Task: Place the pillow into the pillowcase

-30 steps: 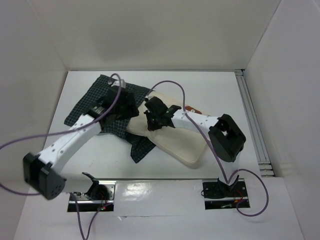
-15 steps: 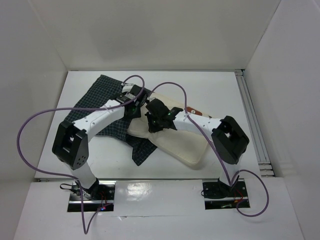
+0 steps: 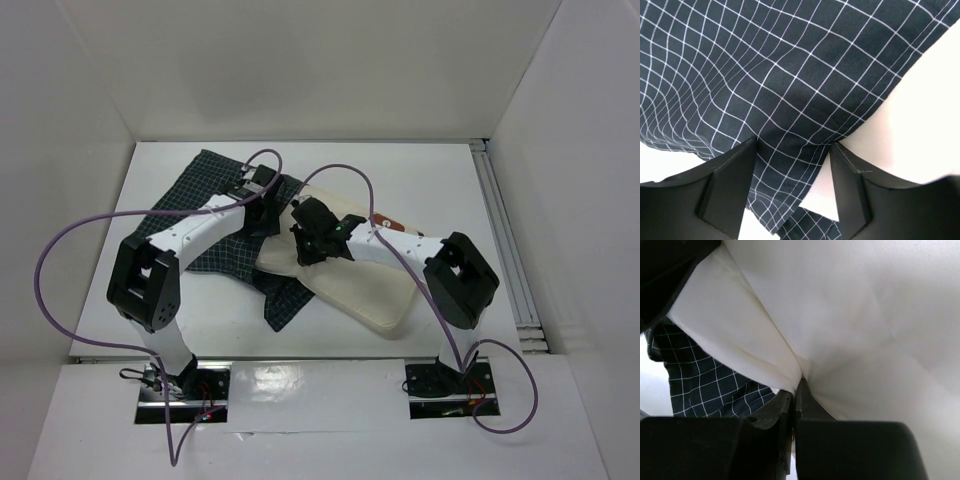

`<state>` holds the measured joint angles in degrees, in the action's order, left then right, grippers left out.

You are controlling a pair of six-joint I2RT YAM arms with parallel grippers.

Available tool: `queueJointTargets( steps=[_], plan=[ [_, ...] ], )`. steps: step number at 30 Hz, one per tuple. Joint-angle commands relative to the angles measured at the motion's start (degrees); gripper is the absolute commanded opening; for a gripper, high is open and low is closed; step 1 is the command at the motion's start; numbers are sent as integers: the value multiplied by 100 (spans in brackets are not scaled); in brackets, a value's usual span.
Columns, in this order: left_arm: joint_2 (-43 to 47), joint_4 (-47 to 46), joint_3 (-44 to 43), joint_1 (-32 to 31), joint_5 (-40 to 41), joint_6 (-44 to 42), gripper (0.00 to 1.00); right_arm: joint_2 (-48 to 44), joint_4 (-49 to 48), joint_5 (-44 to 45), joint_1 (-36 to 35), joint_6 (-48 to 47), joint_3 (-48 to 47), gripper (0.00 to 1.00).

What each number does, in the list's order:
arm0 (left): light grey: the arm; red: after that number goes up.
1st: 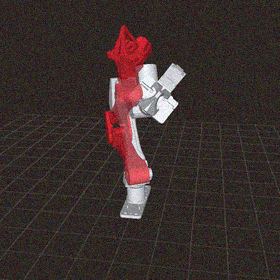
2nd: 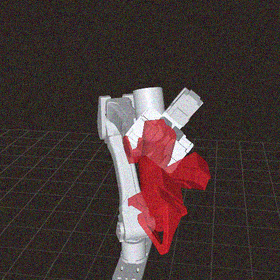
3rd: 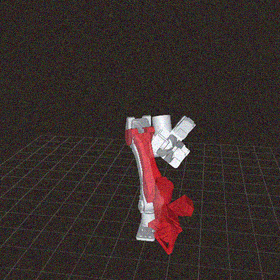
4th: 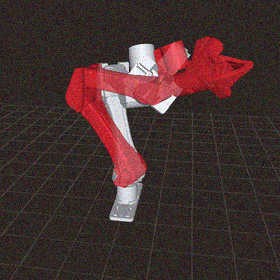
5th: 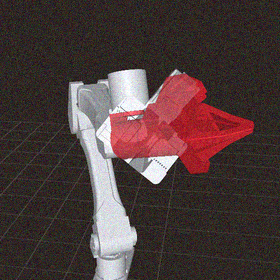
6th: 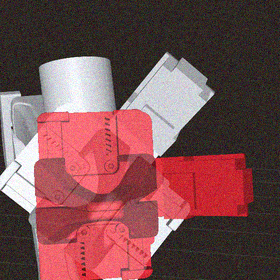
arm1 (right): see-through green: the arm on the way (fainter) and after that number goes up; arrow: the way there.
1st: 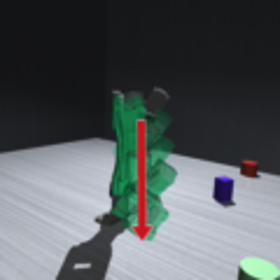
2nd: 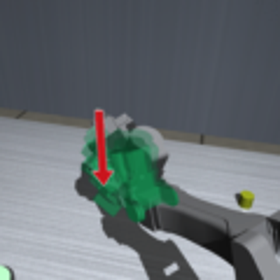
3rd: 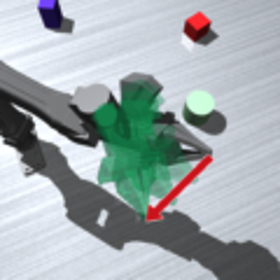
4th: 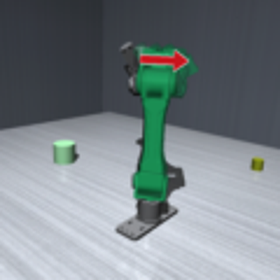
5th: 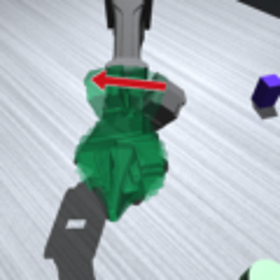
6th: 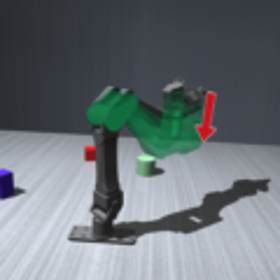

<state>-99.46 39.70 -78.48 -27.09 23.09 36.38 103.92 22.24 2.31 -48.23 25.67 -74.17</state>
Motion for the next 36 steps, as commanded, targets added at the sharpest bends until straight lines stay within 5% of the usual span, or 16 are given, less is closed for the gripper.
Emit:
queueJointTargets(
  steps=[1,4,9,16,23,26,32,35,36],
  plan=[
    [-47,-156,-88,143,-463,-262,71,-407,430,95,-64,70,-62,0],
    [-214,19,-211,204,-315,-184,63,-408,430,95,-64,70,-62,0],
    [75,81,-265,204,-261,-131,21,-460,483,147,-64,70,-62,0],
    [243,81,-634,204,-1488,-473,0,-460,483,200,-64,70,-62,0],
    [558,-347,-933,-51,-4078,-431,0,-627,641,384,-64,70,-659,0],
    [822,-708,-487,98,-4592,-175,0,-881,484,385,-64,70,-573,0],
    [647,-165,69,292,-3796,-122,4,-1216,88,34,-64,175,306,0],
    [770,-50,192,423,-3619,-122,20,-1400,-202,-117,-309,114,772,0],
    [770,54,1,520,-3497,-122,34,-1462,-20,493,-458,114,773,16]
  ],
)
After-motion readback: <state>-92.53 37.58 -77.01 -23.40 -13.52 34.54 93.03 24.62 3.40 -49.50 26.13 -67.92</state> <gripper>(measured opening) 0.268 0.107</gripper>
